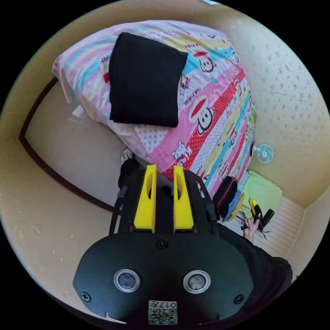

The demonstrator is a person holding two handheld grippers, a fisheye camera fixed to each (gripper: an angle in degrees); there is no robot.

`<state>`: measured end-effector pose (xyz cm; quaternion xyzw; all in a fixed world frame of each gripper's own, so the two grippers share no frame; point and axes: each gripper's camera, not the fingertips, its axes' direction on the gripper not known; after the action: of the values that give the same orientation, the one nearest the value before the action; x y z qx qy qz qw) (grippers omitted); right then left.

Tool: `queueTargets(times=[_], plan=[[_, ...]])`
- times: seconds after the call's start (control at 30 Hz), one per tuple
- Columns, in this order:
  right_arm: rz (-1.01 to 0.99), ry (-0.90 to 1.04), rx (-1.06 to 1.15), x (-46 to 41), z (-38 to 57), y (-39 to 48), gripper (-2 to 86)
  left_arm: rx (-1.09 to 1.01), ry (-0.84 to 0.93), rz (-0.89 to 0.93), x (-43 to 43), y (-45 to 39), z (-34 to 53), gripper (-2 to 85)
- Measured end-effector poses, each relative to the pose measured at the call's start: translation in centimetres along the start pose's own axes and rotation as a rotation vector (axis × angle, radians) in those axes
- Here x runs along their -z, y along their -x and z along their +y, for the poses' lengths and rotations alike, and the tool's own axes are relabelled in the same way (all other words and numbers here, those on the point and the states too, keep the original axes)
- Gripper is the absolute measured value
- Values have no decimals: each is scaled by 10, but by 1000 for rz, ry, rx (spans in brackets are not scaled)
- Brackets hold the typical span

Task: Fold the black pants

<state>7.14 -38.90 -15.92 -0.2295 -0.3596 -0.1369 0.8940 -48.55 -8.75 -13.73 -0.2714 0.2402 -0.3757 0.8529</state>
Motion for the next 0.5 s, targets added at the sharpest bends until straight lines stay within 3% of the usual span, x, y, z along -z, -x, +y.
queueTargets(times=[0.07, 0.27, 0.4, 0.47, 0.5], plan=[[70, 70, 11, -26, -15, 47, 89, 23, -48, 1, 10, 31, -28, 96], [248, 261, -129, -53, -31, 98, 84, 160, 22, -23, -18, 103, -138, 125], [304, 229, -233, -42, -35, 118, 82, 323, 76, 88, -34, 135, -166, 114], [289, 189, -290, -39, -41, 130, 74, 287, 124, 113, -23, 129, -170, 94], [289, 181, -302, -39, -43, 132, 71, 167, 143, 114, -9, 113, -171, 80]])
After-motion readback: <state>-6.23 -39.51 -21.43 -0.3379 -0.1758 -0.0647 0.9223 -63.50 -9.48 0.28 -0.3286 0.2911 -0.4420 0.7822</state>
